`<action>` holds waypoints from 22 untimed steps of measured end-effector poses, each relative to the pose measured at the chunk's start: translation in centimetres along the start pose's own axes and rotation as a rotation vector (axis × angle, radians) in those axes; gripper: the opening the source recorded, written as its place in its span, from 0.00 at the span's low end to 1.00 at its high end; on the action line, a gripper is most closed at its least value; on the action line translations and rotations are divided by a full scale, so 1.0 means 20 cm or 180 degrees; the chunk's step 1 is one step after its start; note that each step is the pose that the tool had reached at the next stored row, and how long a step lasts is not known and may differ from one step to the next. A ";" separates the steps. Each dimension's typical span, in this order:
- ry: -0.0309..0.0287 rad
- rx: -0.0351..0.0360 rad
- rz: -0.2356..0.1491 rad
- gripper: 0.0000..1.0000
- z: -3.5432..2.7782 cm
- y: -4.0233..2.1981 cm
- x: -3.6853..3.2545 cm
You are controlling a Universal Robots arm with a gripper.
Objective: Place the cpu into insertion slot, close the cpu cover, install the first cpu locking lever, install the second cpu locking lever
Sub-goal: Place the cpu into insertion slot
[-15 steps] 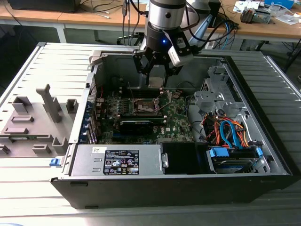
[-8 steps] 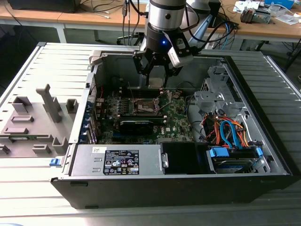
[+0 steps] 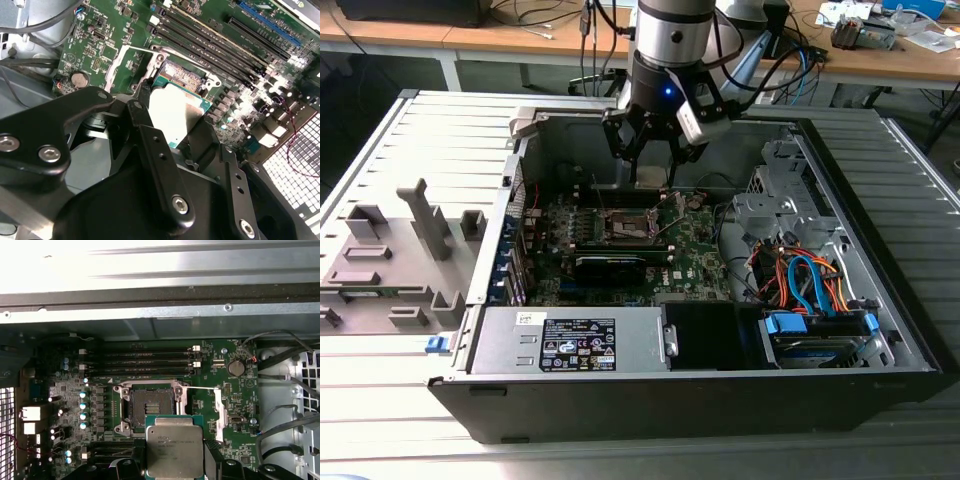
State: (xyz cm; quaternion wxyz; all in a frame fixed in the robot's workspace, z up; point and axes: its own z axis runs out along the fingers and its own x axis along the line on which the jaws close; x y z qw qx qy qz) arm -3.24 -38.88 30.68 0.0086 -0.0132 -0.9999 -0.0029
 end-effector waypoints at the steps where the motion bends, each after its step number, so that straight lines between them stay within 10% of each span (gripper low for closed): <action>1: 0.0000 0.0002 0.0000 0.55 0.002 0.000 0.000; 22: 0.0000 0.0008 0.0000 0.55 0.025 -0.001 0.009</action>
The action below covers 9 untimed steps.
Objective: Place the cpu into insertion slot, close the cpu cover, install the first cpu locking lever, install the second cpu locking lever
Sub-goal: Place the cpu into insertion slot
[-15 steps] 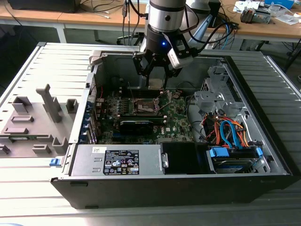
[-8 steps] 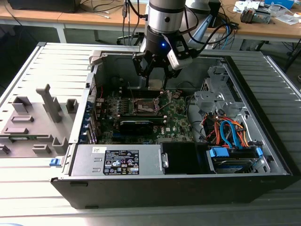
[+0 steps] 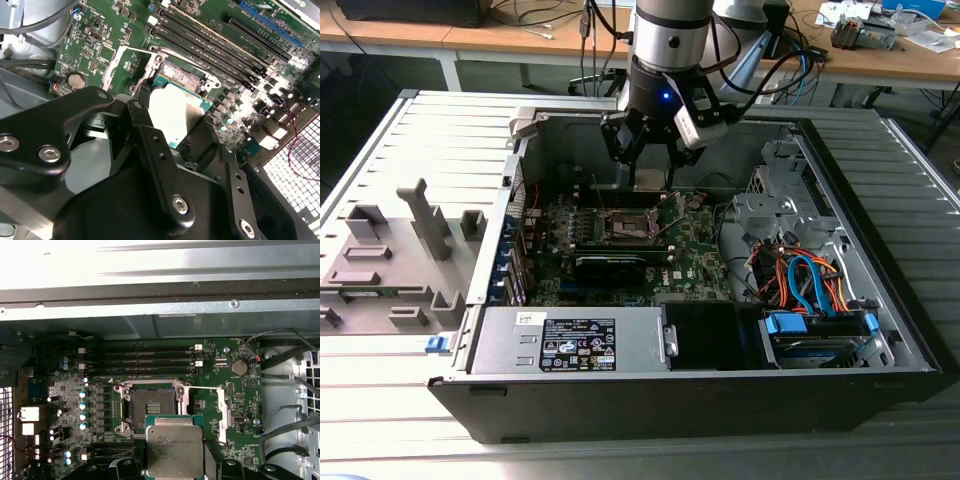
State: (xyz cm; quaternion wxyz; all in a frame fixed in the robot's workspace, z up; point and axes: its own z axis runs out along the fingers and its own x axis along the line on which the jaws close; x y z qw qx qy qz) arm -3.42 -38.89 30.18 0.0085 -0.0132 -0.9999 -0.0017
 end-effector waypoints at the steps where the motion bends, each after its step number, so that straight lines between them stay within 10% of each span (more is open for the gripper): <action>1: 0.0000 0.0000 0.0000 0.55 0.001 0.000 0.000; 9: 0.0000 0.0000 0.0000 0.55 0.003 0.000 0.000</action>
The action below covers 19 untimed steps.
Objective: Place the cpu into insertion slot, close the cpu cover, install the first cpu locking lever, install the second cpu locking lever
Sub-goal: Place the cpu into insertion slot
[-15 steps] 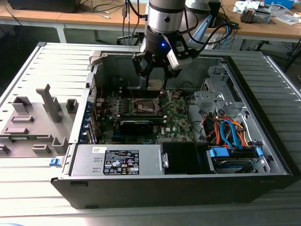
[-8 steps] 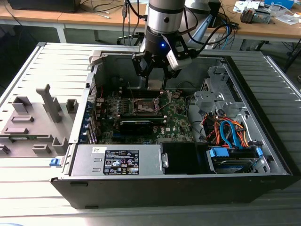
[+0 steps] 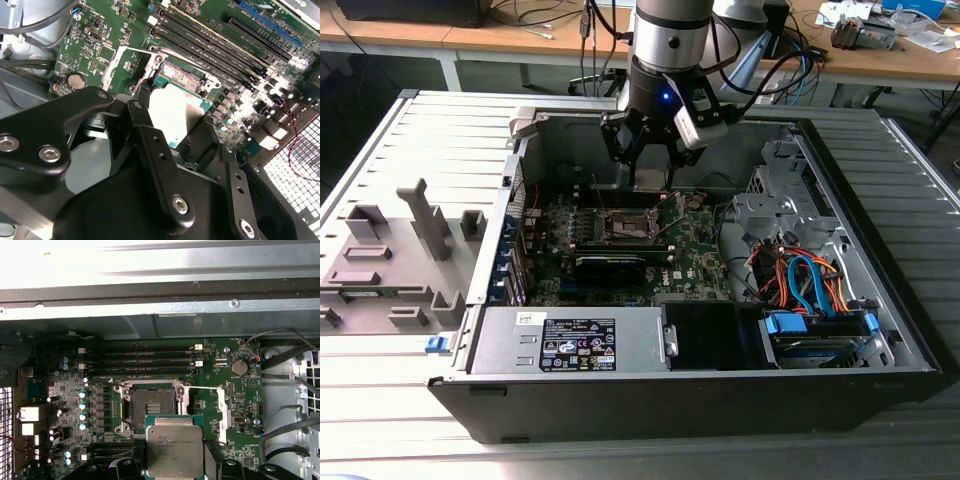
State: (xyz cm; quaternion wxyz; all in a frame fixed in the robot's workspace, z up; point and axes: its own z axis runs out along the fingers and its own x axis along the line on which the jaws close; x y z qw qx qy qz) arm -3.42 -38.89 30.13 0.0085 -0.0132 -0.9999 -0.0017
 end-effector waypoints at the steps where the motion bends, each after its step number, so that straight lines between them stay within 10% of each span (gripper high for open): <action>1: 0.0000 0.0000 0.0004 0.55 0.000 0.000 0.000; 19: -0.0001 -0.0002 0.0252 0.55 0.001 0.000 0.000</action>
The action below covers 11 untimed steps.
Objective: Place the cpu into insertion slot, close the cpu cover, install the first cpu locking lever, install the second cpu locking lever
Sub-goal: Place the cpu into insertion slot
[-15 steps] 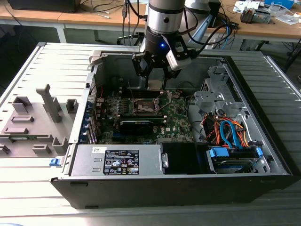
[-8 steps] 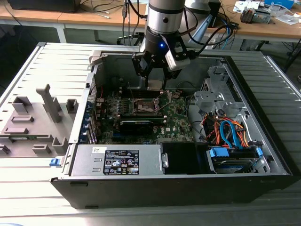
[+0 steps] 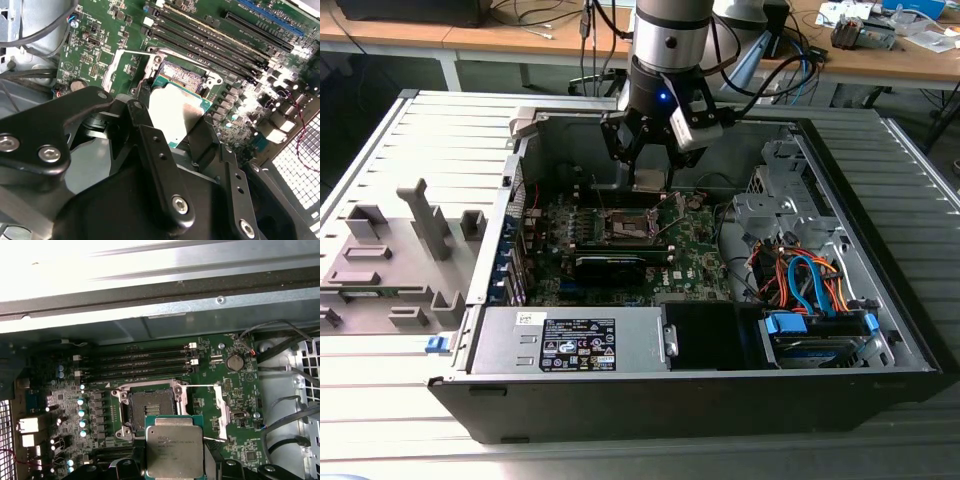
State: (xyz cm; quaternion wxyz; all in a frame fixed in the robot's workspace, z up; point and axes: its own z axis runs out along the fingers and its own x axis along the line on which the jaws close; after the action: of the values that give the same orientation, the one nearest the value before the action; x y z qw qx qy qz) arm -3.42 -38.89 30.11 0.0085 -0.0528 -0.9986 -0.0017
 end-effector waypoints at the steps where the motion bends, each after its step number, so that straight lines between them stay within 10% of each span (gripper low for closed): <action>1: 0.0000 0.0000 0.0006 0.55 0.000 0.000 0.000; 11: -0.0001 0.0006 0.0077 0.55 0.001 0.000 0.000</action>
State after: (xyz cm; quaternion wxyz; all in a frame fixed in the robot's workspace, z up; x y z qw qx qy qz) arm -3.42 -38.89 30.10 0.0084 -0.0649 -0.9979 -0.0007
